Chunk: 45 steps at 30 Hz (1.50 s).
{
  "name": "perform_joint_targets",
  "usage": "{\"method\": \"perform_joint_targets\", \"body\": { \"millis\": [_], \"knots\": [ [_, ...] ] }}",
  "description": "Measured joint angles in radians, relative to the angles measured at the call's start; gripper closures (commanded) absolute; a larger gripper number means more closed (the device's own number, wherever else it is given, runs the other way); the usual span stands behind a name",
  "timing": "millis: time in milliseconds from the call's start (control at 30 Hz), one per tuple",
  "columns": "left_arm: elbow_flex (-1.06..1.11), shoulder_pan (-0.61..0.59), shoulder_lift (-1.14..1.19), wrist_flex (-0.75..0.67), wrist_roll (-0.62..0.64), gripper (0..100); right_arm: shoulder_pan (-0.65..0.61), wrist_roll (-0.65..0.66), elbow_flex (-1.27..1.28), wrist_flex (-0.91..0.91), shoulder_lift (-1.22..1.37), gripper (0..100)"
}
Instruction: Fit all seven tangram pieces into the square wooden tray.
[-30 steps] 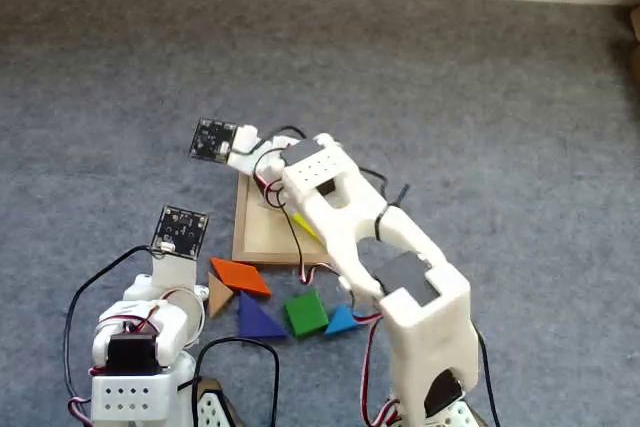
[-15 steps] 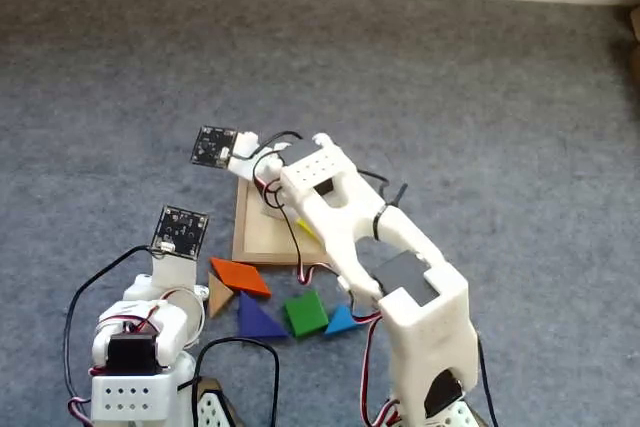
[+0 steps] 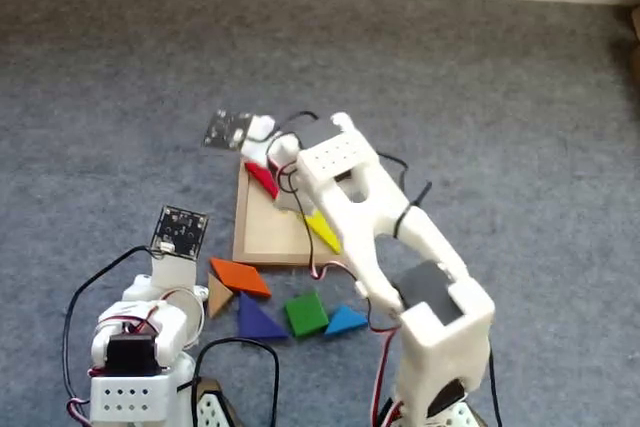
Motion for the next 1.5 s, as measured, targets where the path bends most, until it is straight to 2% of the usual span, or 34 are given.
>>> {"method": "perform_joint_targets", "body": {
  "millis": [133, 300, 433, 533, 700, 1000, 1300, 1500],
  "knots": [
    [0.0, 0.0, 0.0, 0.0, 0.0, 99, 0.0, -0.098, -0.002, -0.015, -0.029, 86.0],
    [0.0, 0.0, 0.0, 0.0, 0.0, 99, 0.0, -0.21, 0.072, -0.172, -0.029, 86.4],
    [0.0, 0.0, 0.0, 0.0, 0.0, 99, 0.0, -0.247, 0.137, -0.339, 0.015, 86.4],
    [0.0, 0.0, 0.0, 0.0, 0.0, 99, 0.0, -0.258, 0.166, -0.396, 0.057, 86.4],
    [0.0, 0.0, 0.0, 0.0, 0.0, 99, 0.015, -0.261, 0.169, -0.407, 0.097, 86.4],
    [0.0, 0.0, 0.0, 0.0, 0.0, 99, 0.133, -0.264, 0.169, -0.387, 0.1, 86.4],
    [0.0, 0.0, 0.0, 0.0, 0.0, 99, 0.149, -0.264, 0.152, -0.281, 0.095, 86.6],
    [0.0, 0.0, 0.0, 0.0, 0.0, 99, 0.15, -0.262, 0.173, -0.258, -0.008, 86.7]
  ]
}}
